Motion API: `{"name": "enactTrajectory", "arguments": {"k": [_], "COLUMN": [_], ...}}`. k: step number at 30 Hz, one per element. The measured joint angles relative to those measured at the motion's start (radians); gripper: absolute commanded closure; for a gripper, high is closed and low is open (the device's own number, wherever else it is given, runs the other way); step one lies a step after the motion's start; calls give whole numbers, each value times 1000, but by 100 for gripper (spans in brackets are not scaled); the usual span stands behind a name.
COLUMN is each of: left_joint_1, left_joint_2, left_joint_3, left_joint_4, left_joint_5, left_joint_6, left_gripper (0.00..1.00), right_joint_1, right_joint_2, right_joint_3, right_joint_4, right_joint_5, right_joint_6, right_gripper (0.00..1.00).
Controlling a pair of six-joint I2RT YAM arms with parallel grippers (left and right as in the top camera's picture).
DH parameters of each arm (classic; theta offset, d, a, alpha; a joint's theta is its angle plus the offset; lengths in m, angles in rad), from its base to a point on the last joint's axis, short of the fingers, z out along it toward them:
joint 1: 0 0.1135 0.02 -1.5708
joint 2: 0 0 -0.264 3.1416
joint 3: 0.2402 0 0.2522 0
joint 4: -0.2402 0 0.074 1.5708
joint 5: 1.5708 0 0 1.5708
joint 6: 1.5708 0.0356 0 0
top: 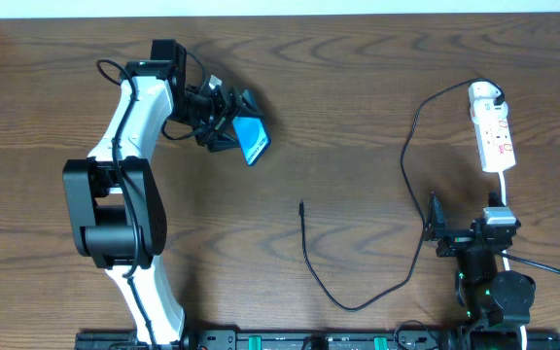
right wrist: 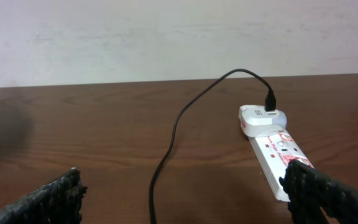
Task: Plug charger to phone and switch on socket
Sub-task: 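Lift the phone upright with the left gripper and move it right, then hold the phone upright in the left gripper above the table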
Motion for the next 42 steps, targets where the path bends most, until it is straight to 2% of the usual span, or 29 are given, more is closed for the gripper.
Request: {"name": "enactTrajectory", "arguments": {"k": [8, 17, 29, 42], "left_joint_1": [0, 0, 0, 0], "left_joint_2": [0, 0, 0, 0], "left_joint_3": [0, 0, 0, 0], "left_joint_4": [0, -3, -27, -28], "left_joint_5": [216, 360, 439, 462], "left_joint_6": [-68, -151, -199, -254], "left_gripper": [93, 93, 93, 93], "right_joint_1": [0, 0, 0, 0], "right_joint_2": [0, 0, 0, 0], "right_joint_3": [0, 0, 0, 0], "right_joint_4": [0, 0, 0, 0], "right_joint_5": [0, 0, 0, 0], "right_joint_6": [0, 0, 0, 0], "right_gripper": [1, 1, 1, 1]}}
